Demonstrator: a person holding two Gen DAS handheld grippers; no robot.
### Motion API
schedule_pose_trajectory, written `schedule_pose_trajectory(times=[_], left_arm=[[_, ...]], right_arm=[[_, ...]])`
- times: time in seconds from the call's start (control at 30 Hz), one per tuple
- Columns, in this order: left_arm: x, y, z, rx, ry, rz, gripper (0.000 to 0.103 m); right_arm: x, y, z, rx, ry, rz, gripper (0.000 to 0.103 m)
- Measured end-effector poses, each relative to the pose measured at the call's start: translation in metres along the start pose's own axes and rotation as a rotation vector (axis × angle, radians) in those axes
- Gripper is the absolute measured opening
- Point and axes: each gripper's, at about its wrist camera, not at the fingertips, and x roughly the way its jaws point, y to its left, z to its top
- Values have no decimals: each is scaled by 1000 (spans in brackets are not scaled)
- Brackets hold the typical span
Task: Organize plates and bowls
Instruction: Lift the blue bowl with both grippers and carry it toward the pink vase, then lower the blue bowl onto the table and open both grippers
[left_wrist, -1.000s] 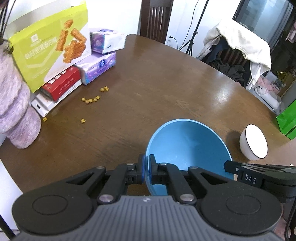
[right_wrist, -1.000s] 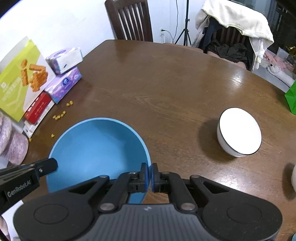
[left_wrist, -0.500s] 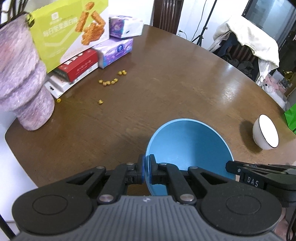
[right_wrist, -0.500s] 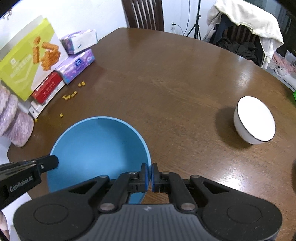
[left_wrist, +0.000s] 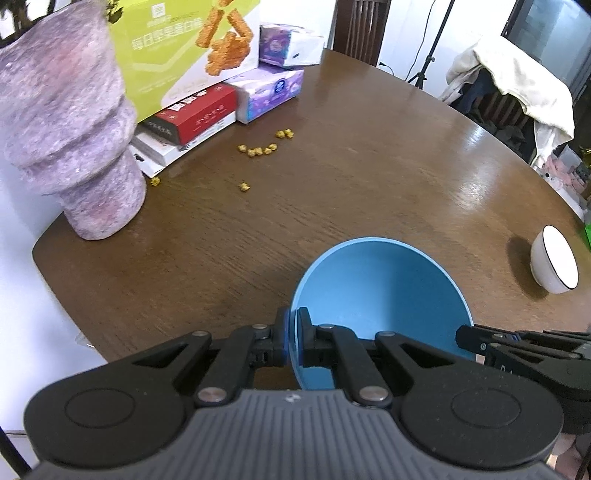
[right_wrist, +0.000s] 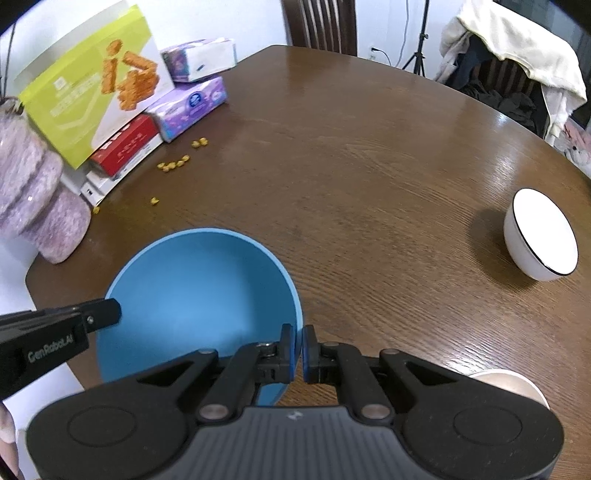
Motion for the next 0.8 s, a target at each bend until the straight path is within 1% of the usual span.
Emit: schedule_pose_trajectory(times=[0.4, 0.8], left_arm=[[6, 4, -15, 10, 13, 3, 5], [8, 8, -21, -1, 18, -5, 6]], right_arm=[[7, 9, -10, -23, 16, -13, 5], [5, 8, -16, -16, -6, 0, 5]])
